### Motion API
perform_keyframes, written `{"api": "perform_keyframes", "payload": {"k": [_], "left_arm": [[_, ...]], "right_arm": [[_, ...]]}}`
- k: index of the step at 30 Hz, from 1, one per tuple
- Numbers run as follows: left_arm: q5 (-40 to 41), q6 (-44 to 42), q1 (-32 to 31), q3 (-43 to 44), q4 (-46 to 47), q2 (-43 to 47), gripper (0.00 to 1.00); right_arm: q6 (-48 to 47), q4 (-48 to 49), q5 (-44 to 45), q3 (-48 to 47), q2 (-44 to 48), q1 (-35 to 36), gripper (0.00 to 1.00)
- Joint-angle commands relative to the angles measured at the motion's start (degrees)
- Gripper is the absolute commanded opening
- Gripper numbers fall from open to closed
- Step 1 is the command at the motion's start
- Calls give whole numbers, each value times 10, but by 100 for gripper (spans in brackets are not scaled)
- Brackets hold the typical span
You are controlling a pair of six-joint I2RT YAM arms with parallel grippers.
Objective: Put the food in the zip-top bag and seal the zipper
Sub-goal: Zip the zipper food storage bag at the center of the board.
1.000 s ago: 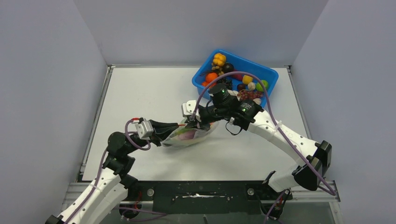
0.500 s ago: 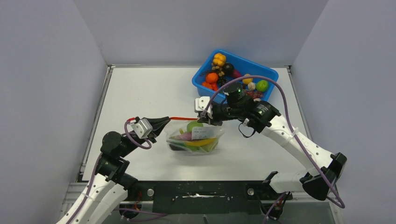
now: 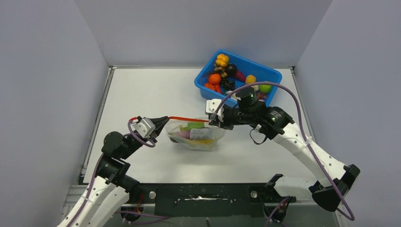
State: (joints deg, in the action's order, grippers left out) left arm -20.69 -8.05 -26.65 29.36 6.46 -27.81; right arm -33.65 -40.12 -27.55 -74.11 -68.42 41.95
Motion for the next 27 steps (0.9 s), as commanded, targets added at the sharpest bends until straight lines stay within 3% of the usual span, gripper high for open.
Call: {"api": "perform_keyframes", "payload": {"k": [1, 27], "left_arm": [[71, -24, 7, 34, -3, 4, 0], [157, -40, 9, 46, -31, 2, 0]], "right_arm": [[15, -11, 29, 5, 34, -15, 1], [36, -37, 61, 27, 71, -36, 1]]}}
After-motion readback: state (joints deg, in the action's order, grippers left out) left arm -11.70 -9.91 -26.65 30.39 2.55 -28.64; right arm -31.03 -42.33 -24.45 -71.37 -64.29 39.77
